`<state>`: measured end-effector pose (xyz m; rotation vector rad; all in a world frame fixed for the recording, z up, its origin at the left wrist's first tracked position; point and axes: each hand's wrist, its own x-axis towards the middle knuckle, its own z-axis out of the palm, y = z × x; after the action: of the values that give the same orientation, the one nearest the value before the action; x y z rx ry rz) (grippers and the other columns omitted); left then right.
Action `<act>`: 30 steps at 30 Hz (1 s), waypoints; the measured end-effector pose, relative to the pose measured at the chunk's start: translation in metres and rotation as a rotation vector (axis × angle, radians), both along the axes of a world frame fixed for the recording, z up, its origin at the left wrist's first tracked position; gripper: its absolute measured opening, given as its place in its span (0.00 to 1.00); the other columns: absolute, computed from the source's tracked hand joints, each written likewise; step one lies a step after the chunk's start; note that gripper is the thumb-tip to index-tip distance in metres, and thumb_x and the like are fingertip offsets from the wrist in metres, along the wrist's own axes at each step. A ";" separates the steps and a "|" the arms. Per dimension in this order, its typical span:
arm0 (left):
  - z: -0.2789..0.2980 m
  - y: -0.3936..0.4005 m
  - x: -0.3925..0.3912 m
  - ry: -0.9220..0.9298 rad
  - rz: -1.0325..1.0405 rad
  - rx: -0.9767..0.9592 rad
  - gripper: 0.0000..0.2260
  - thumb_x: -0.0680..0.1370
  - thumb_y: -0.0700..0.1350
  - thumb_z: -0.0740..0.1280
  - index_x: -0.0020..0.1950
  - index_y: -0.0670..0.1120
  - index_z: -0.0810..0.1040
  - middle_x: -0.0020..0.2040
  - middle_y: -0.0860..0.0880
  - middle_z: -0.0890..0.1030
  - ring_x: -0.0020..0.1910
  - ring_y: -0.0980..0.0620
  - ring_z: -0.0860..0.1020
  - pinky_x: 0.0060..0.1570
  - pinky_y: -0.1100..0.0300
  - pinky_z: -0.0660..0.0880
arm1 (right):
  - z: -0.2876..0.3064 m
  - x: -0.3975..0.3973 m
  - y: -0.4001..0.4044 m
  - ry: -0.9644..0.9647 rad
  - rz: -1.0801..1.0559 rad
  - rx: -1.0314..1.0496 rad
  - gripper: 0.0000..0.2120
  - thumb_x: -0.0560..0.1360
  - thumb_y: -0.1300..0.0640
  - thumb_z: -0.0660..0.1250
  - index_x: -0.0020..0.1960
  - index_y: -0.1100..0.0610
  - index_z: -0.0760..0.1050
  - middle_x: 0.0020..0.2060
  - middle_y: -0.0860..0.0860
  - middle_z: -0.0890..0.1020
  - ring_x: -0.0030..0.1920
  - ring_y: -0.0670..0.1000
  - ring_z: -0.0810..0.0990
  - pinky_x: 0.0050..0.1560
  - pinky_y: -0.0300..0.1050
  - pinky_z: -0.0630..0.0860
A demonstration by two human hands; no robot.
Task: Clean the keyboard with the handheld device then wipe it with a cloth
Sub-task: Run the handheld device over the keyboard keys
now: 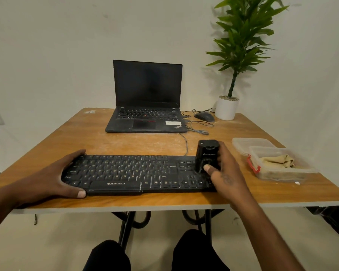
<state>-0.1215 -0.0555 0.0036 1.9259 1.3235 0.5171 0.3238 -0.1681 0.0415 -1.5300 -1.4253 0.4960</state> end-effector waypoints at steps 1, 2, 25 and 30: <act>0.000 0.000 0.000 0.001 0.001 -0.001 0.57 0.52 0.67 0.85 0.74 0.77 0.56 0.73 0.61 0.69 0.65 0.56 0.75 0.61 0.53 0.75 | 0.001 0.006 0.000 0.028 -0.019 0.001 0.26 0.77 0.68 0.66 0.64 0.40 0.68 0.51 0.38 0.79 0.53 0.38 0.78 0.50 0.43 0.76; 0.000 0.001 -0.001 0.004 0.000 0.001 0.57 0.52 0.67 0.85 0.74 0.77 0.55 0.73 0.61 0.68 0.65 0.56 0.74 0.62 0.53 0.75 | 0.001 0.013 -0.002 0.055 -0.054 0.009 0.25 0.77 0.68 0.66 0.64 0.41 0.68 0.52 0.39 0.79 0.54 0.40 0.78 0.51 0.47 0.77; -0.009 0.010 -0.005 -0.024 0.006 0.028 0.57 0.52 0.64 0.86 0.73 0.78 0.57 0.72 0.59 0.70 0.65 0.52 0.75 0.61 0.50 0.75 | -0.001 0.036 0.014 -0.055 -0.246 0.072 0.25 0.76 0.68 0.67 0.68 0.49 0.67 0.50 0.44 0.78 0.53 0.48 0.77 0.51 0.47 0.73; -0.012 0.014 -0.007 -0.055 0.009 0.033 0.58 0.51 0.61 0.87 0.74 0.76 0.60 0.72 0.57 0.71 0.63 0.49 0.77 0.59 0.48 0.76 | -0.002 0.011 0.026 -0.139 -0.076 0.031 0.24 0.77 0.68 0.65 0.67 0.47 0.67 0.47 0.39 0.78 0.45 0.39 0.76 0.40 0.34 0.69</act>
<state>-0.1282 -0.0411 -0.0082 1.9200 1.2965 0.5953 0.3345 -0.1425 0.0395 -1.6134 -1.4671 0.3249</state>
